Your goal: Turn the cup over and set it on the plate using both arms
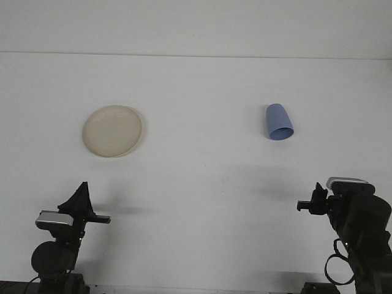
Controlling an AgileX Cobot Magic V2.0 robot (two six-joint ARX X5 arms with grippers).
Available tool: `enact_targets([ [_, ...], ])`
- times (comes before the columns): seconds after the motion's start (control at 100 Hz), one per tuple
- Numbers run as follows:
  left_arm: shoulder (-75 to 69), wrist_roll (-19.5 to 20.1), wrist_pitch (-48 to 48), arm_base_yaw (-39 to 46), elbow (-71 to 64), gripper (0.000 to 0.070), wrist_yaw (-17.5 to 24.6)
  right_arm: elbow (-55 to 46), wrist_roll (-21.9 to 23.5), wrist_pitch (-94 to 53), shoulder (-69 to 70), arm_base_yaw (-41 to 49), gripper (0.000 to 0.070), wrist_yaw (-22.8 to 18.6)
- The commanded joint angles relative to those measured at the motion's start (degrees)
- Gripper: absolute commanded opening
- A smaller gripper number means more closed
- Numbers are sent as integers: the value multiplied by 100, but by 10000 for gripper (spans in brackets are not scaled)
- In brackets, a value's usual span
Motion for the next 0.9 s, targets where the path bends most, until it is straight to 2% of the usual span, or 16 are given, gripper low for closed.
enact_targets([
  [0.0, -7, -39, 81, 4, -111, 11, -22, 79, -7, 46, 24, 2, 450, 17],
  [0.39, -7, -39, 81, 4, -111, 11, -22, 81, 11, 415, 415, 2, 471, -68],
  [0.77, -7, -39, 81, 4, -111, 12, -22, -15, -223, 2660, 1899, 2, 471, -278],
  [0.89, -7, -39, 81, 4, -111, 11, -22, -31, -433, 3014, 2455, 2, 471, -319],
])
